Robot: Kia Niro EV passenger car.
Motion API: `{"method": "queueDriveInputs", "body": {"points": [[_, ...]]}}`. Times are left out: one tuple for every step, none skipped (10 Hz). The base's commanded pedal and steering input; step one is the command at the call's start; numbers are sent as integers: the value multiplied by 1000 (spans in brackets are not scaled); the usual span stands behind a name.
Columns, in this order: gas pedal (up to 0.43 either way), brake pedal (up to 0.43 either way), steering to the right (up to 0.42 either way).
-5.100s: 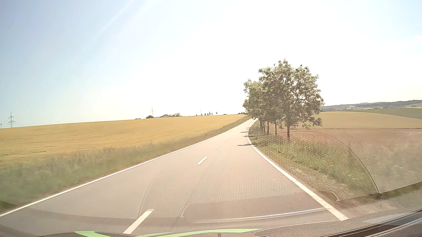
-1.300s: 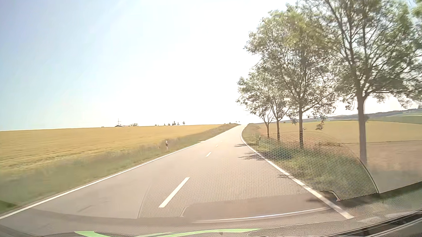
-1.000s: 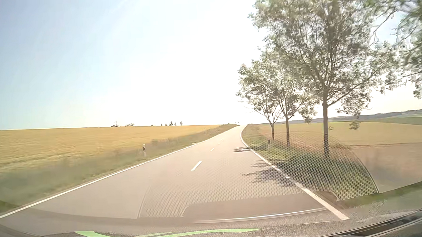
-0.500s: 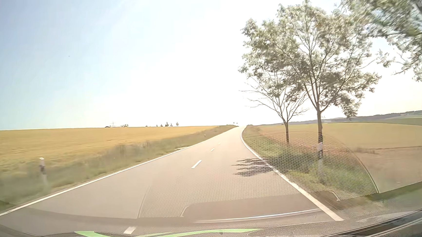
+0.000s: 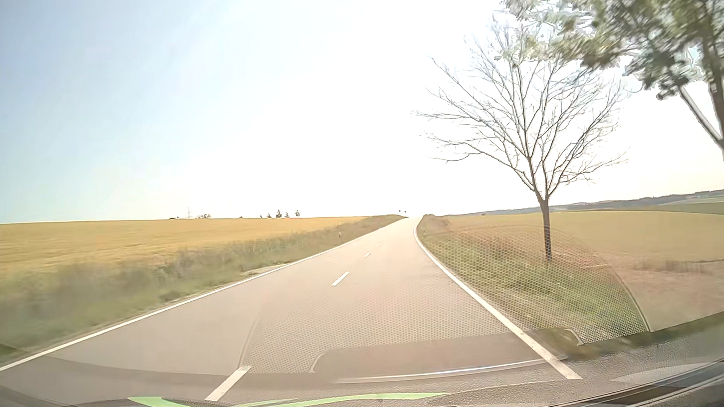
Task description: Follow the waypoints while adhering to traffic rules and regulations
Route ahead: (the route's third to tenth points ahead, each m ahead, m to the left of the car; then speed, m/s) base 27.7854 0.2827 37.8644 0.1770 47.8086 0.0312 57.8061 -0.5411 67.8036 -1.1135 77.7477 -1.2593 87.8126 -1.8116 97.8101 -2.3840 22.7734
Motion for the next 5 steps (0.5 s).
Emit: {"method": "queueDriveInputs", "body": {"points": [[189, 0, 1], [189, 0, 1], [189, 0, 1], [189, 0, 1], [220, 0, 1]]}}
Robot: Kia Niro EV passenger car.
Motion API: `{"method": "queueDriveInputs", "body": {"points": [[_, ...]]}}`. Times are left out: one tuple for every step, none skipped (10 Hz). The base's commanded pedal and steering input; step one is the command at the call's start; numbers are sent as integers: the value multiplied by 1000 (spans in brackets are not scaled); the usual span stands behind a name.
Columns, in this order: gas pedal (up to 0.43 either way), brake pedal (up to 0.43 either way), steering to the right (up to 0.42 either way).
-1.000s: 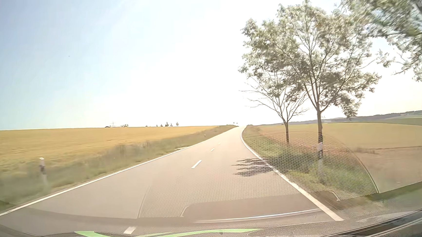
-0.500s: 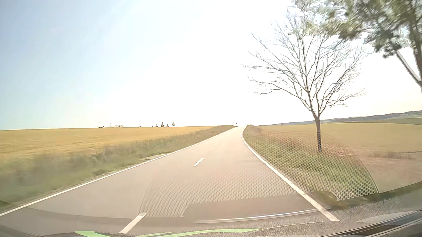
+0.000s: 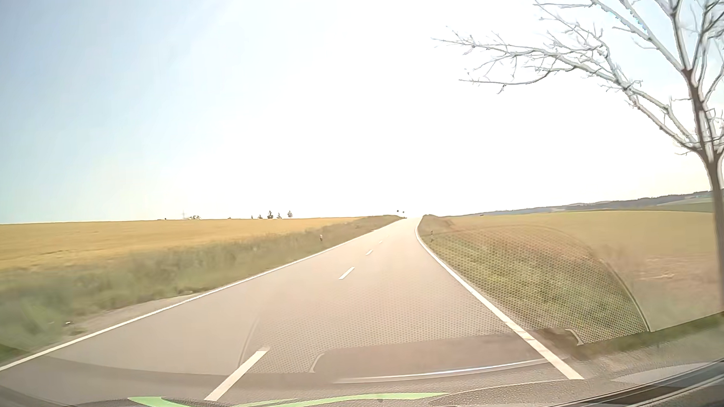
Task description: Follow the waypoints while adhering to traffic rules and regulations
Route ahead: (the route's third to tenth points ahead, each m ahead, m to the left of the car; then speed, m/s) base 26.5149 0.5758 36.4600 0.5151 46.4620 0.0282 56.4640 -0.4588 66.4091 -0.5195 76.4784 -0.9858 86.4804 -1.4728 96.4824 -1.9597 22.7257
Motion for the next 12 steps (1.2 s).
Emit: {"method": "queueDriveInputs", "body": {"points": [[240, 0, 1], [248, 0, 1], [248, 0, 2], [248, 0, 2], [240, 0, 2], [228, 0, 2], [228, 0, 2], [240, 0, 2], [240, 0, 3], [248, 0, 3], [260, 0, 2], [260, 0, 2]]}}
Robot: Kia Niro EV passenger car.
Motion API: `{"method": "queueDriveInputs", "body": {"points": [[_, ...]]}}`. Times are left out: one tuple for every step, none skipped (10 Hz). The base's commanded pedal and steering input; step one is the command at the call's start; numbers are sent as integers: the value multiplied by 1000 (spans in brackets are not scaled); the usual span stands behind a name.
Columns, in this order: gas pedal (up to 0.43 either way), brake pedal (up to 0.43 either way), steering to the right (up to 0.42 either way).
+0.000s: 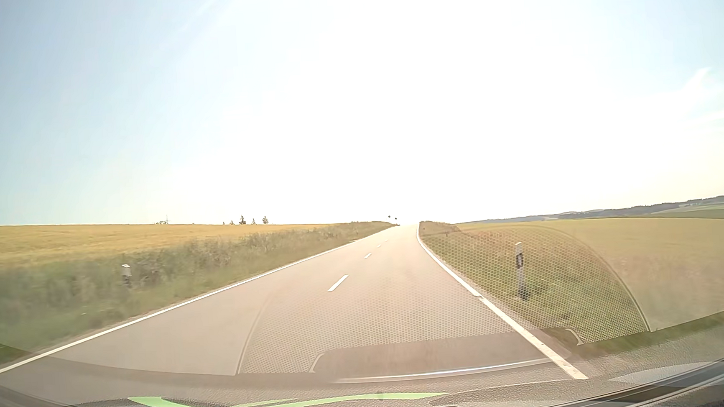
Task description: Follow the waypoints while adhering to traffic rules and regulations
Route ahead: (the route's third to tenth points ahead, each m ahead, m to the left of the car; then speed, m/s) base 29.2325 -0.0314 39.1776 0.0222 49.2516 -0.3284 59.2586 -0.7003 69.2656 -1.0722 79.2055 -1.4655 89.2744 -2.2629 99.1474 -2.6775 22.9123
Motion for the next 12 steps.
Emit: {"method": "queueDriveInputs", "body": {"points": [[268, 0, 3], [280, 0, 3], [280, 0, 3], [287, 0, 4], [299, 0, 3], [299, 0, 3], [299, 0, 3], [280, 0, 3], [248, 0, 3], [248, 0, 3], [248, 0, 3], [248, 0, 3]]}}
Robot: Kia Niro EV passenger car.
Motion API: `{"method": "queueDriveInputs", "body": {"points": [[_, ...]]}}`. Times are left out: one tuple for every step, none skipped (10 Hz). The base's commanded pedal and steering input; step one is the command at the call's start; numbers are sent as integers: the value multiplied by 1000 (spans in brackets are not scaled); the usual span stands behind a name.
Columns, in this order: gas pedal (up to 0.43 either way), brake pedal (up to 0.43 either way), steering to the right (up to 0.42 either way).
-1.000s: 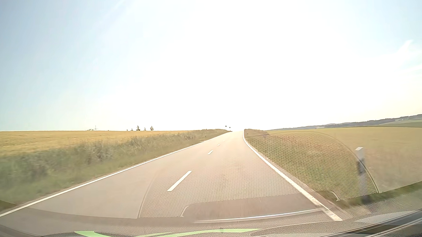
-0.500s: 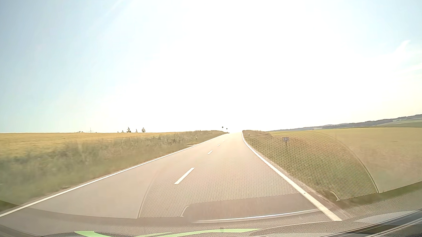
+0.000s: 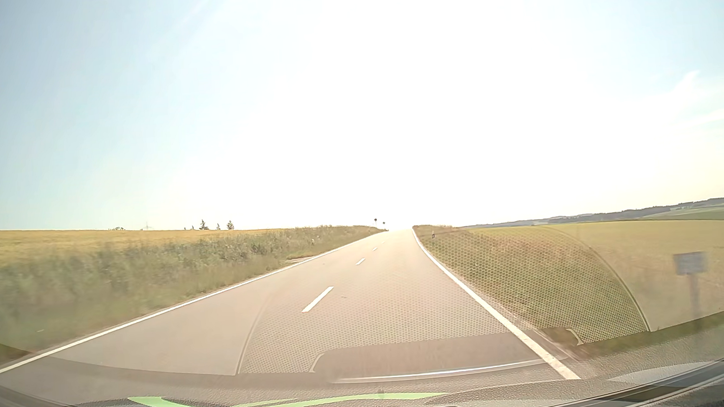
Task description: Follow the waypoints while adhering to traffic rules and regulations
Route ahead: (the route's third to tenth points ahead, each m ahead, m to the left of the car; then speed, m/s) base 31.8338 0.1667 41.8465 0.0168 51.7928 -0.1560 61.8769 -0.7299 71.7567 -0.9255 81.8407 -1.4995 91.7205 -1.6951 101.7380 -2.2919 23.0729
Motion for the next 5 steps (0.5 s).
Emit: {"method": "queueDriveInputs", "body": {"points": [[248, 0, 3], [240, 0, 3], [169, 0, 3], [150, 0, 2], [150, 0, 2]]}}
